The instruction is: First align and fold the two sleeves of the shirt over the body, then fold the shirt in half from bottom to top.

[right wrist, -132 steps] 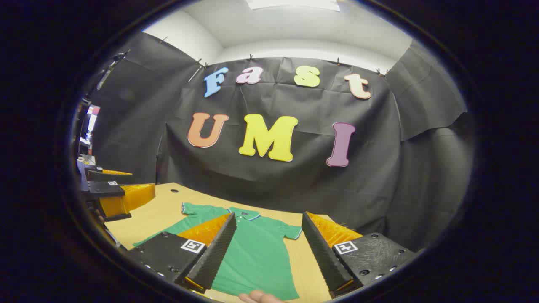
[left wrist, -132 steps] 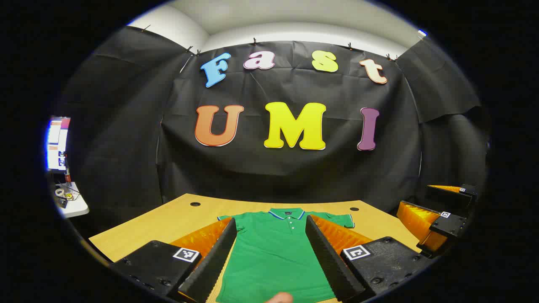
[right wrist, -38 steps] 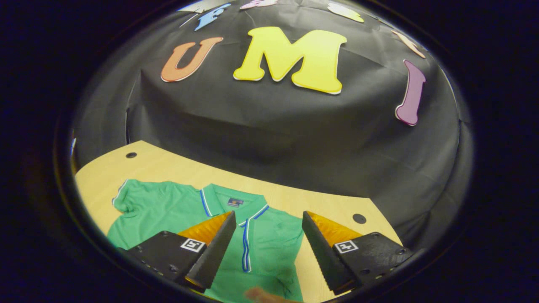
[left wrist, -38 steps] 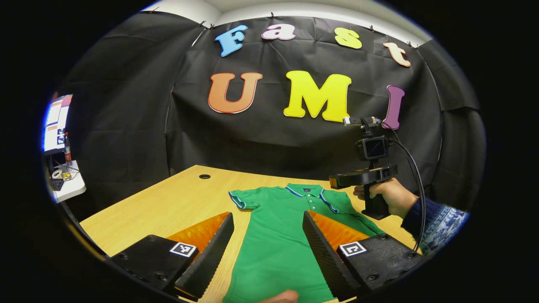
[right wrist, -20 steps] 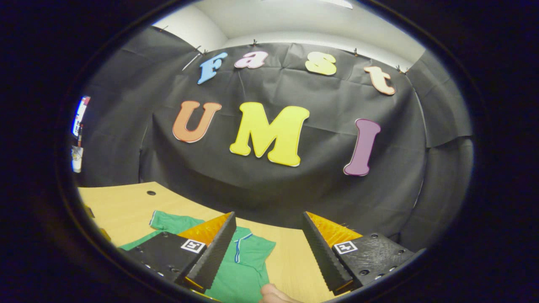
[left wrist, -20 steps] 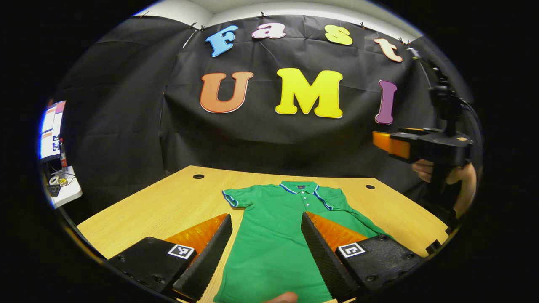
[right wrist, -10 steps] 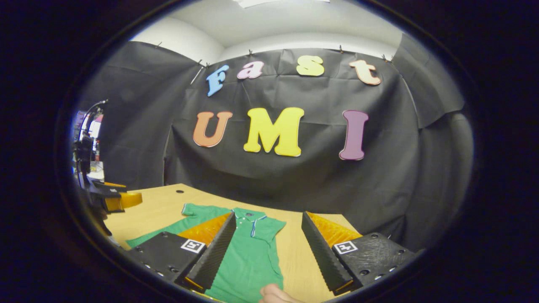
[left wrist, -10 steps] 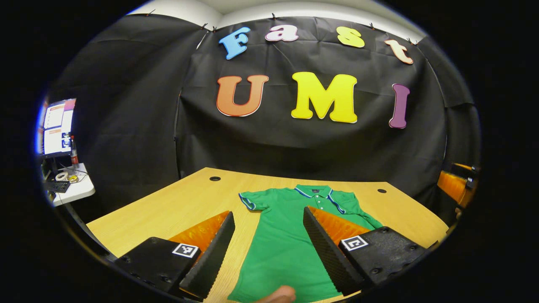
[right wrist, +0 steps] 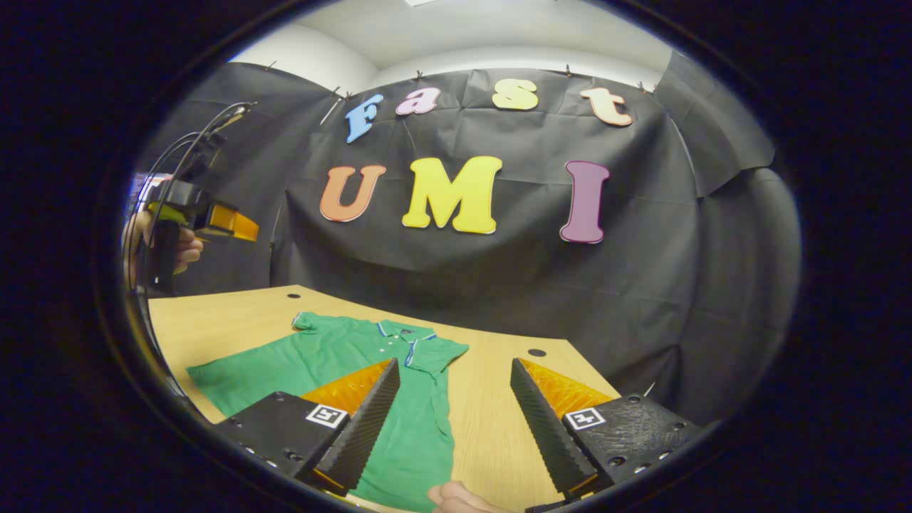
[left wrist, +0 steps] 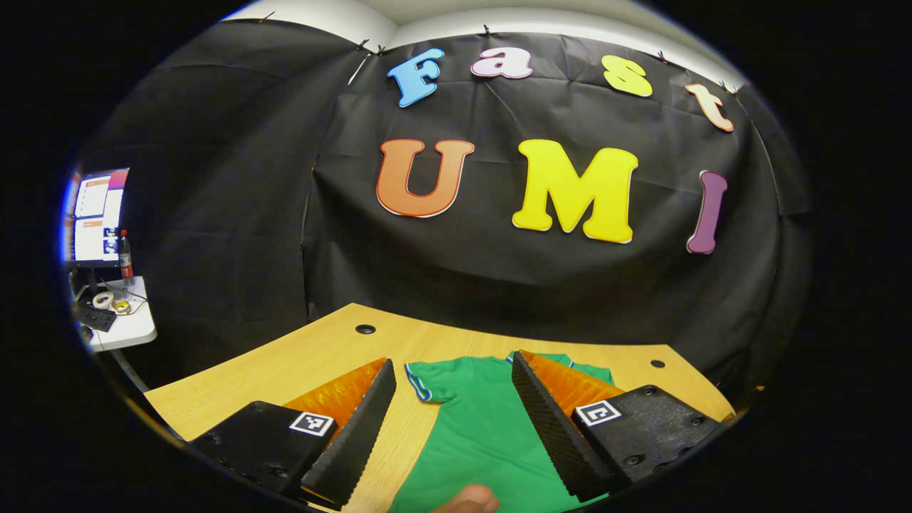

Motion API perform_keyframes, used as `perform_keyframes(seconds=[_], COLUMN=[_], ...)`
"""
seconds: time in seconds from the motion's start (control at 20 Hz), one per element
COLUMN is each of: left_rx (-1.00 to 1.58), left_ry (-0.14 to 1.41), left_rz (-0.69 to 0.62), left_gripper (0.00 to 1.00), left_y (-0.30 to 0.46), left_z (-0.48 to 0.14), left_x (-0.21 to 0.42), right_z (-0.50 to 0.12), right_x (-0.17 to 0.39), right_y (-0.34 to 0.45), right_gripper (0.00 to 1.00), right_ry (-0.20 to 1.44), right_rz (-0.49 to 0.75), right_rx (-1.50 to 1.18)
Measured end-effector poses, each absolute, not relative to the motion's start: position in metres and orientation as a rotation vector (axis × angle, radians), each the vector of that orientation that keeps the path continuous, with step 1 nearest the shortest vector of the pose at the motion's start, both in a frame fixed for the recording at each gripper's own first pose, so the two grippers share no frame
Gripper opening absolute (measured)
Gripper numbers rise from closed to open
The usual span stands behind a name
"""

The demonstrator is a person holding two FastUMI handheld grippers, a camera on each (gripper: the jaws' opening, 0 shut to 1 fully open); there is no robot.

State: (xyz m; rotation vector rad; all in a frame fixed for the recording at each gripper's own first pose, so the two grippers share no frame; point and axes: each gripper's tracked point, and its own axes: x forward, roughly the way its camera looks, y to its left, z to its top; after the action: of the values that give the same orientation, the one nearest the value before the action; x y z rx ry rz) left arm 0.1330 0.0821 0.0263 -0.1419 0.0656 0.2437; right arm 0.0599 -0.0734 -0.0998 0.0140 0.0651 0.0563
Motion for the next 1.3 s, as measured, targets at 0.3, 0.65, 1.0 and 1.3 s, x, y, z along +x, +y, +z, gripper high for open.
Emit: perform_keyframes(seconds=[0.3,0.65,1.0,1.3], left_rx=[-0.093,-0.049,-0.263,-0.249], left_ry=[0.152,0.403,0.503,0.607], left_rz=[0.276,0.376,0.405,0.354], left_gripper=[1.0,1.0,1.0,0.83], left_y=[0.117,0.172,0.189,0.175], left_z=[-0.009,-0.132,-0.175,-0.205], left_x=[0.244,0.324,0.326,0.34], right_z=[-0.122,-0.146,-0.179,-0.178], right_x=[0.057,0.064,0.084,0.079], right_y=[-0.06,-0.047,-0.033,-0.018], right_gripper=[0.96,0.95,0.96,0.94], right_ry=[0.058,0.085,0.174,0.152], right_rz=[0.114,0.184,0.241,0.323], right_rx=[0.044,0.134,0.225,0.237])
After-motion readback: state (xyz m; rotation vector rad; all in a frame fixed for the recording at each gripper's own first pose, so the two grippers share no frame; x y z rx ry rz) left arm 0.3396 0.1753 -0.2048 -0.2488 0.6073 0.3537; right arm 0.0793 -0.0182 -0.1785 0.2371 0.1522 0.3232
